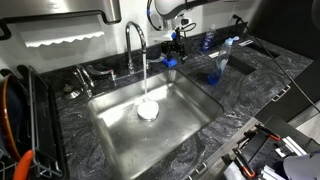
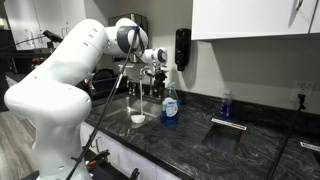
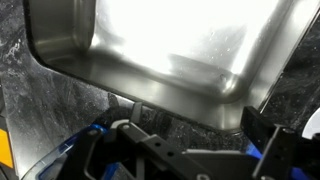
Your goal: Center the faucet, open and close it, and then remove the bowl from the sink and put it on the counter
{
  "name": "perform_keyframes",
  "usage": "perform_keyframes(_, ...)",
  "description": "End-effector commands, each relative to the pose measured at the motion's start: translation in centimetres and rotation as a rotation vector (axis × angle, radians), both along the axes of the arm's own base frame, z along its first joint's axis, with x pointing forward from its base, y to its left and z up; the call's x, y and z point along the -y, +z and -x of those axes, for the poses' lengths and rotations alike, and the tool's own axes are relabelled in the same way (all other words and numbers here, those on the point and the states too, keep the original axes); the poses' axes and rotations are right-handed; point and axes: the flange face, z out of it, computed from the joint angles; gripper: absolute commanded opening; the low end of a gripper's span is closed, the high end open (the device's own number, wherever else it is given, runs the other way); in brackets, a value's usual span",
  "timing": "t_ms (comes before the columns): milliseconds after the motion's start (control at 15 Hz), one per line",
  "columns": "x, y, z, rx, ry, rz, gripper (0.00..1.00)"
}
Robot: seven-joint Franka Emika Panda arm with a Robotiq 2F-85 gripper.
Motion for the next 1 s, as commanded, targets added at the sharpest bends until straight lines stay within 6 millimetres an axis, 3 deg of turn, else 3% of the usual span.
perform_keyframes(0, 0.3, -0.6, -1.6, 0.066, -0.056, -0.024, 1.00)
perform_keyframes(467, 0.2, 0.2, -4.7, 0.350, -0.155, -0.046, 1.00)
perform_keyframes(933, 0.2, -0.8, -5.9, 0.471, -0.165, -0.044, 1.00)
